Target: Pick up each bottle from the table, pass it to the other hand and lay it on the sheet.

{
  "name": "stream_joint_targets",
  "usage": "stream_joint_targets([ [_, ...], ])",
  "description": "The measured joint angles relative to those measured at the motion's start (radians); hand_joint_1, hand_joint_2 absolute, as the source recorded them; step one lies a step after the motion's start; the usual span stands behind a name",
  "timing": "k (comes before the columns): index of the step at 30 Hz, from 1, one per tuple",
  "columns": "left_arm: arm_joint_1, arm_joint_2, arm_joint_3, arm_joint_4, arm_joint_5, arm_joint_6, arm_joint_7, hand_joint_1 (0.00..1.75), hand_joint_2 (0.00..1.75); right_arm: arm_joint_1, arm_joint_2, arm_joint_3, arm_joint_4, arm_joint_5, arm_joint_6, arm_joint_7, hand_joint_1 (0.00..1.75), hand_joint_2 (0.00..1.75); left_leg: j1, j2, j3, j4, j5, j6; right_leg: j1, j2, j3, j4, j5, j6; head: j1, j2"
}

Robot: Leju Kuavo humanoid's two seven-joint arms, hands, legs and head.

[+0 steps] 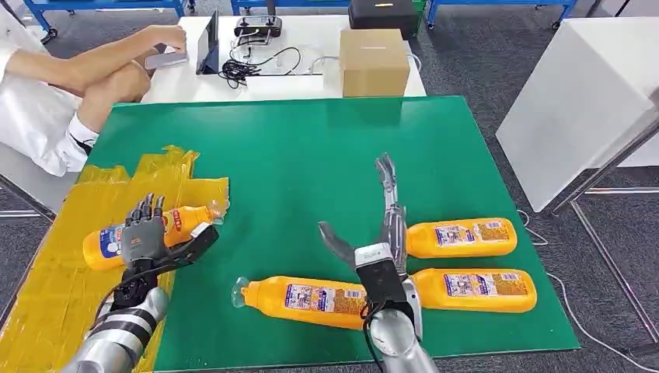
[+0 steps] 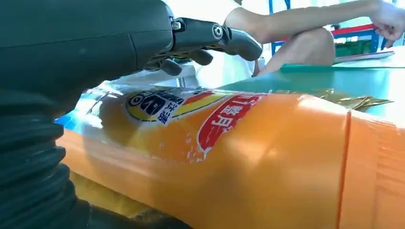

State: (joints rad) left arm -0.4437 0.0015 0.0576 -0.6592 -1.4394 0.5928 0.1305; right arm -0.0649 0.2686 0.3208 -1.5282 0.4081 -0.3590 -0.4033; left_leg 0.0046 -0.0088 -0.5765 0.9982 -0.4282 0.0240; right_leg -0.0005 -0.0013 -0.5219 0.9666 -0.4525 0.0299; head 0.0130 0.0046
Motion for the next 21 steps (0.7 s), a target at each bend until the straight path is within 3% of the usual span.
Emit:
stream_joint_targets([
  [4, 0.001, -0.011, 0.018, 0.002, 0.070, 0.003, -0.073, 0.00, 1.75, -0.007, -0.014, 0.016, 0.011, 0.093, 0.035, 0.042, 0.00, 1.75, 0.000, 0.000, 0.000, 0.000, 0.000, 0.000, 0.000, 0.000, 0.000, 0.000, 0.000, 0.000, 0.000, 0.000],
  [7, 0.023, -0.028, 0.039, -0.031, 0.277, 0.008, -0.275, 0.00, 1.75, -0.018, -0.046, 0.055, 0.028, 0.234, 0.087, 0.066, 0.00, 1.75, 0.000, -0.001, 0.000, 0.000, 0.000, 0.000, 0.000, 0.000, 0.000, 0.000, 0.000, 0.000, 0.000, 0.000],
  [9, 0.058, -0.053, 0.045, -0.110, 0.475, -0.067, -0.412, 0.00, 1.75, -0.018, -0.069, 0.087, 0.036, 0.286, 0.111, 0.063, 0.00, 1.75, 0.000, -0.001, 0.000, 0.000, 0.000, 0.000, 0.000, -0.001, 0.000, 0.000, 0.000, 0.000, 0.000, 0.000],
  [13, 0.165, -0.091, 0.030, -0.381, 0.889, -0.369, -0.653, 0.00, 1.75, -0.018, -0.123, 0.144, 0.038, 0.306, 0.167, 0.017, 0.00, 1.75, -0.001, 0.001, -0.002, 0.000, 0.000, 0.000, -0.001, 0.000, -0.002, 0.000, 0.000, 0.000, 0.000, 0.000],
  [21, 0.324, -0.113, -0.034, -0.791, 1.050, -0.519, -0.728, 0.00, 1.75, -0.018, -0.195, 0.227, 0.031, 0.358, 0.241, 0.009, 0.00, 1.75, 0.000, 0.000, -0.003, 0.000, 0.000, 0.000, 0.000, 0.000, -0.003, 0.000, 0.000, 0.000, 0.000, 0.000],
])
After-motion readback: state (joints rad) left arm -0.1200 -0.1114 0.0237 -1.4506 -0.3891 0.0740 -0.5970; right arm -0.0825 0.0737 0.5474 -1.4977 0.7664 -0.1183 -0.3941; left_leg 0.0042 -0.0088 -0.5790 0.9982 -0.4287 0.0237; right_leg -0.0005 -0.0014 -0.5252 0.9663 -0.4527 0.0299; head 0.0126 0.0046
